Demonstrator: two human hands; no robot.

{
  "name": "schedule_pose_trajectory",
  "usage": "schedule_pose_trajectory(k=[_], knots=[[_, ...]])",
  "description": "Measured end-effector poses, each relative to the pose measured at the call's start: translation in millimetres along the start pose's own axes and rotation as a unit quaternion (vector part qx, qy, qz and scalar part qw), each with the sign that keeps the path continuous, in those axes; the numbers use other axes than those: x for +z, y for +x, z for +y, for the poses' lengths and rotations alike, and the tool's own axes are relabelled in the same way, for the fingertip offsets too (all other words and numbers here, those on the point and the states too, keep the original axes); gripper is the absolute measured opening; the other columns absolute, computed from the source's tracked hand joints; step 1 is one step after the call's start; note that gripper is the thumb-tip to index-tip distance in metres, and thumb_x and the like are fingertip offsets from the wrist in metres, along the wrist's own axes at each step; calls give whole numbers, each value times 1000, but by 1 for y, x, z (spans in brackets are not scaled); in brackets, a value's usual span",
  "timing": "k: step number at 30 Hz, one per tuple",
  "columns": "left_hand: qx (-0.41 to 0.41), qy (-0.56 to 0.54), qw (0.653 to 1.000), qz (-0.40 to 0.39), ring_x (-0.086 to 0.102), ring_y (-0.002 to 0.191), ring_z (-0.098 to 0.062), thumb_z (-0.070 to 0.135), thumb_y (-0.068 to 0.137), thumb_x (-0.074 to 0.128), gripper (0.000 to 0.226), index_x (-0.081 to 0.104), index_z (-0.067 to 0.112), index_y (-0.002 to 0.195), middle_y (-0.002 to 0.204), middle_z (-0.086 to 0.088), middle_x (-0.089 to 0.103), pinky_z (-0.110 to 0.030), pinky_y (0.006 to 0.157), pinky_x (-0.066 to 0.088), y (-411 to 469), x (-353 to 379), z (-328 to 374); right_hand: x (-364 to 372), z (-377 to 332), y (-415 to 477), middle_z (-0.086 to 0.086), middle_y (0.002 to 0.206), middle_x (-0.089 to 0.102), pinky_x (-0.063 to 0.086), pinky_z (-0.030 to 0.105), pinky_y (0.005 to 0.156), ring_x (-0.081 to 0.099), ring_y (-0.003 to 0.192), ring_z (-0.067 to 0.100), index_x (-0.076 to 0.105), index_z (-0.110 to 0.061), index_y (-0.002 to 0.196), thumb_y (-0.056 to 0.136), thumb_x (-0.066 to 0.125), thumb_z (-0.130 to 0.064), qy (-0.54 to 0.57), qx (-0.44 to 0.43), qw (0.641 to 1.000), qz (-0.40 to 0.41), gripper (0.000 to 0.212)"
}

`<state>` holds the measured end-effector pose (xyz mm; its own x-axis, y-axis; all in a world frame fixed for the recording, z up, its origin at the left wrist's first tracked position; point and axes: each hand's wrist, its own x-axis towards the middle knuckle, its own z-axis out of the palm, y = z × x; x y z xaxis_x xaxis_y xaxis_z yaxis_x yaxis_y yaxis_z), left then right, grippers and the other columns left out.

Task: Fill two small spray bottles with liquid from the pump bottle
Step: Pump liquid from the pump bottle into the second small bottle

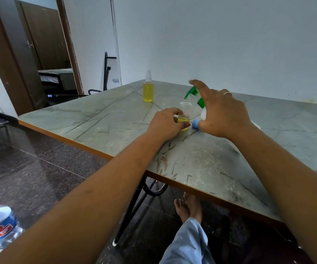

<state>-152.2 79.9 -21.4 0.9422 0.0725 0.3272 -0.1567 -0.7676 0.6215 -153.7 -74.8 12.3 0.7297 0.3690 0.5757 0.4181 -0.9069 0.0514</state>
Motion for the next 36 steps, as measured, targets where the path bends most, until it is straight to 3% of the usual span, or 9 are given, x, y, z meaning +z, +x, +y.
schedule_pose_trajectory(k=[4,24,36], knots=[[1,0,1000,-2,58,108,-18,39,83,67,46,56,21,124,123,-3,62,-24,86,41,0,0,1,2,0,0,4,125,56,51,41,75,52,110,31,13,-39,140,72,75,-43,-1,1,1000,3,93],[3,10,1000,-4,57,109,-18,38,84,66,47,54,20,126,125,-4,61,-23,85,39,-3,-1,3,-1,-2,-2,5,118,59,51,40,73,53,106,31,17,-38,138,71,75,-43,-8,7,1000,7,88],[-1,6,1000,3,57,110,-18,39,83,66,48,55,19,125,123,-4,63,-22,83,36,-5,-3,4,1,-4,2,5,114,58,41,32,66,53,101,29,23,-35,132,68,76,-32,11,0,1000,11,83]])
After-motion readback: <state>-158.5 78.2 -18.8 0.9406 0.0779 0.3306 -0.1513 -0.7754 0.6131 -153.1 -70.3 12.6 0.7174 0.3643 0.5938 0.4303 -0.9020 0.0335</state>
